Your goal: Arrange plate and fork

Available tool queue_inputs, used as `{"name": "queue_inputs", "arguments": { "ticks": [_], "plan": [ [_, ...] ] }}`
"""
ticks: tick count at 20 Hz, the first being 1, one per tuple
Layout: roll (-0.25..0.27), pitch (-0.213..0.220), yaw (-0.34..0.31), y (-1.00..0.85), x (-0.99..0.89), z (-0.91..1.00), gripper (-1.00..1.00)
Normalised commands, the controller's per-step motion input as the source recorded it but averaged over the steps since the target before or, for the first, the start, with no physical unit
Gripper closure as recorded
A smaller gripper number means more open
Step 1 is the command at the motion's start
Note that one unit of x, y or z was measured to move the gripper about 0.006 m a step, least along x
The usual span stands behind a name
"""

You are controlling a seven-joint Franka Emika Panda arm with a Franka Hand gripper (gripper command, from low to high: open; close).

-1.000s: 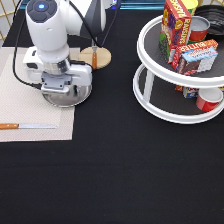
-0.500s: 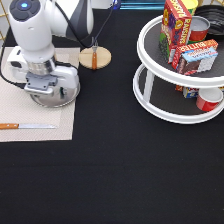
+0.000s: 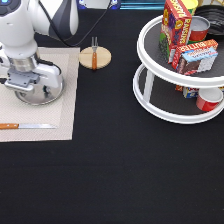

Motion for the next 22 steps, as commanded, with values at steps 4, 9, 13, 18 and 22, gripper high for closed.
{"name": "queue_inputs", "arguments": {
  "ticks": [4, 9, 13, 18, 22],
  "plan": [
    [0.045, 0.003, 0.0, -0.83, 0.28, 0.03, -1.0],
    [0.069, 0.012, 0.035, -0.57, 0.38, 0.07, -1.0],
    [0.049, 0.054, 0.106, 0.07, 0.43, 0.35, -1.0],
    [0.023, 0.079, 0.093, 0.44, 0.15, 0.54, -1.0],
    [-0.018, 0.044, 0.031, 0.6, -0.3, 0.59, -1.0]
  ]
}}
